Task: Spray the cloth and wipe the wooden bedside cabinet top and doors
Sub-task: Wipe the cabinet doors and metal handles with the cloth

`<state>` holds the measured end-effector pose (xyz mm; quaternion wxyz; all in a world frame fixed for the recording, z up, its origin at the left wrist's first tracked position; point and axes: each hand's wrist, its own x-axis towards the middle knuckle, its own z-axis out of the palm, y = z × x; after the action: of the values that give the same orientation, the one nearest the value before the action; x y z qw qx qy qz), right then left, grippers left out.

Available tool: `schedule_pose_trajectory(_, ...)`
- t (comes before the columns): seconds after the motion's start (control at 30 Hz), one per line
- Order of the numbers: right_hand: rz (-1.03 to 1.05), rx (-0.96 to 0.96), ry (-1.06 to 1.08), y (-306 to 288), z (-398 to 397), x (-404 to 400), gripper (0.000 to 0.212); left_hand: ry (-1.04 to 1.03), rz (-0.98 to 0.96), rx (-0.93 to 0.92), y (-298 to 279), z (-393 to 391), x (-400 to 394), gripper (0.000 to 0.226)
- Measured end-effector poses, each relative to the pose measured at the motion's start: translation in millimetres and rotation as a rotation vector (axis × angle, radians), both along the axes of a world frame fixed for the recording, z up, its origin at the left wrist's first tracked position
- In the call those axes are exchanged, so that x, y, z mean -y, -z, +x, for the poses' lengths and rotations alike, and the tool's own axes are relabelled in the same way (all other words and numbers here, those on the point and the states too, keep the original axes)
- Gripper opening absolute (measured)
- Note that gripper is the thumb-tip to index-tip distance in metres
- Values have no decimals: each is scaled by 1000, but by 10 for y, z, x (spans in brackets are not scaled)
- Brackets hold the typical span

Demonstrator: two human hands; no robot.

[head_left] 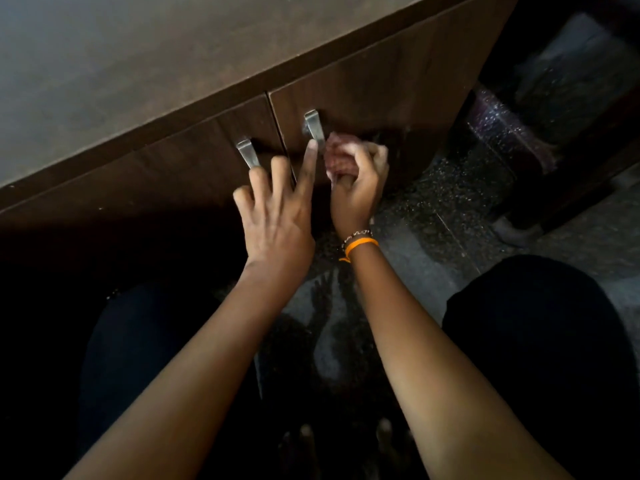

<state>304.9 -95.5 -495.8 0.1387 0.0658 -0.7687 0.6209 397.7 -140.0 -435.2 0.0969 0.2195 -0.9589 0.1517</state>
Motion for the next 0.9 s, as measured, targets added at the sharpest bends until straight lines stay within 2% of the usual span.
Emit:
schedule_pose_trajectory(0.1,-75,-92,18,-202,-41,97,44,20,43,-5,-6,-11,12,88)
schedule_pose_trajectory(0.2,45,-66,15,-165,50,77,47,28,63,10,-21,-11,6,82)
schedule_pose_trajectory(0.33,162,25,-45,50,65,-51,40,53,150,7,-51,-4,42,82)
schedule_pose_trajectory(0.43,-60,95,-71,-1,257,-42,32,40,272,-94,-182,59,87,73)
schedule_pose_trajectory(0.53,-137,115,-39,-39,546,37,23,-61,312,-230,-346,180,205,69)
schedule_pose_trajectory(0.63,-134,77,2,-217,623,204,25,-119,391,-297,-452,254,282,70)
schedule_pose_trajectory(0.7,-187,34,54,-400,585,334,30,-124,435,-317,-481,263,272,78)
schedule_pose_trajectory(0.77,-268,42,113,-559,555,428,33,-118,433,-331,-481,263,236,76)
schedule_pose_trajectory(0.83,-374,149,112,-583,570,487,32,-107,441,-335,-482,263,220,76)
schedule_pose_trajectory(0.9,-375,337,70,-474,636,501,30,-116,471,-320,-493,263,216,83)
